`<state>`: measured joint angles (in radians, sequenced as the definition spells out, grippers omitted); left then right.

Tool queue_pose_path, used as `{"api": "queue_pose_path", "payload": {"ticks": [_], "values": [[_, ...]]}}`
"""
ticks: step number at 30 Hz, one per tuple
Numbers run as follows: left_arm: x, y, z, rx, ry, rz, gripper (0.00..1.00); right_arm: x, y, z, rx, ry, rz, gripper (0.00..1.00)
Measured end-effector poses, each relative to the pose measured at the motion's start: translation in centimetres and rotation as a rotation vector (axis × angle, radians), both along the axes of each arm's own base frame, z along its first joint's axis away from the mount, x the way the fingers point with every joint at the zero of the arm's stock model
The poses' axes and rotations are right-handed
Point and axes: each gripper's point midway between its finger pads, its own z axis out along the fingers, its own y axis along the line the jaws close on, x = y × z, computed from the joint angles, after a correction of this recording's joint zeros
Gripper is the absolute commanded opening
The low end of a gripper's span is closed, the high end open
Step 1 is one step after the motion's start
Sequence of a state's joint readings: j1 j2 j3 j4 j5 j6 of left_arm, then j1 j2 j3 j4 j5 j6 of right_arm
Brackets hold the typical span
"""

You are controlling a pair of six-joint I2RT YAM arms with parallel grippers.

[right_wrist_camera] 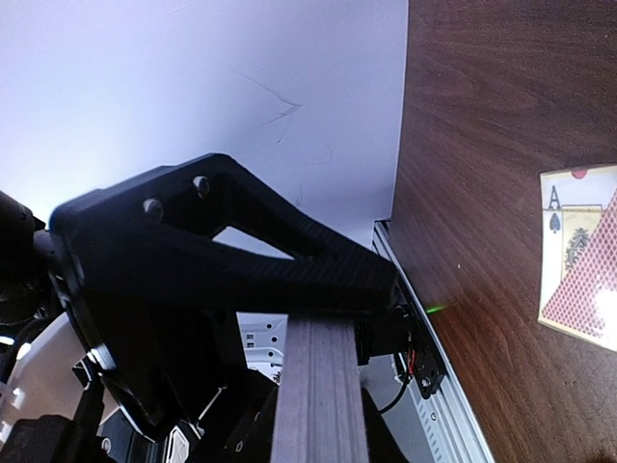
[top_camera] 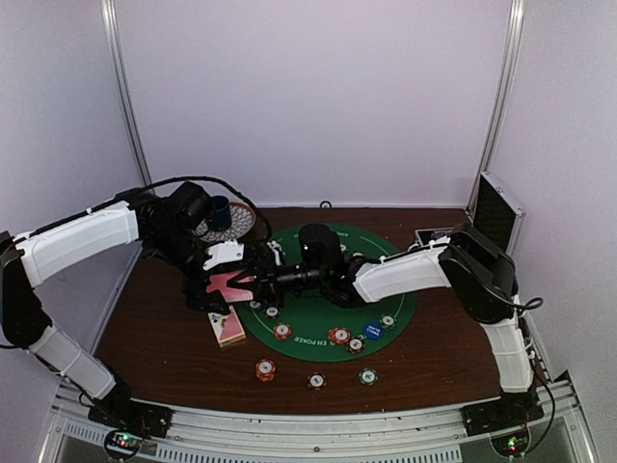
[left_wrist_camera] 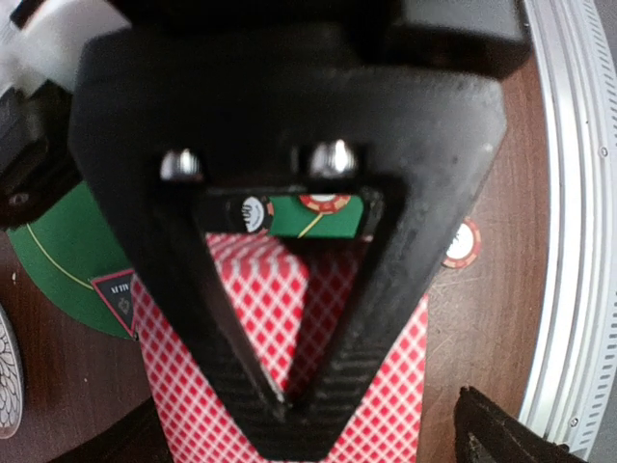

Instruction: Distribute texas hold em gaming equipment

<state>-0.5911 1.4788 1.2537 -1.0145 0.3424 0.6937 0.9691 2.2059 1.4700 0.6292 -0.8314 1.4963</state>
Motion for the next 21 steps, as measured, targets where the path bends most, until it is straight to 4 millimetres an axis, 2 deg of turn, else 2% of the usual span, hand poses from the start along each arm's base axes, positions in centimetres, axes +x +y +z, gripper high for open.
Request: {"api": "queue_pose_path", "payload": {"ticks": [2, 6, 9, 14, 17, 20, 21], "values": [[0.0, -0.5, 0.6, -0.024, -0.006, -0.022, 0.97, -0.1, 0.2, 0.5, 0.011, -0.007, 0.006, 0.00], [0.6, -1.1, 1.4, -0.048, -0.024, -0.042, 0.86, -0.1, 0.2, 0.8, 0.021, -0.010, 0.008, 0.00], [0.8, -1.2, 1.1, -0.041, -0.022, -0.049, 0.79, -0.2, 0.2, 0.8, 0.023, -0.008, 0.009, 0.00], [0.6, -1.4, 0.4, -0.026, -0.013, -0.065, 0.77, -0.2, 0.2, 1.0, 0.029, -0.001, 0.009, 0.00], [0.7, -1.4, 0.2, -0.018, -0.021, -0.063, 0.67, -0.2, 0.3, 0.9, 0.028, 0.003, 0.009, 0.00], [0.9, -1.3, 0.0, -0.011, -0.025, -0.047, 0.56, 0.0, 0.3, 0.6, 0.027, 0.002, 0.003, 0.04], [0.9, -1.3, -0.1, -0.010, -0.029, -0.045, 0.50, 0.0, 0.3, 0.6, 0.026, 0.002, 0.003, 0.08]]}}
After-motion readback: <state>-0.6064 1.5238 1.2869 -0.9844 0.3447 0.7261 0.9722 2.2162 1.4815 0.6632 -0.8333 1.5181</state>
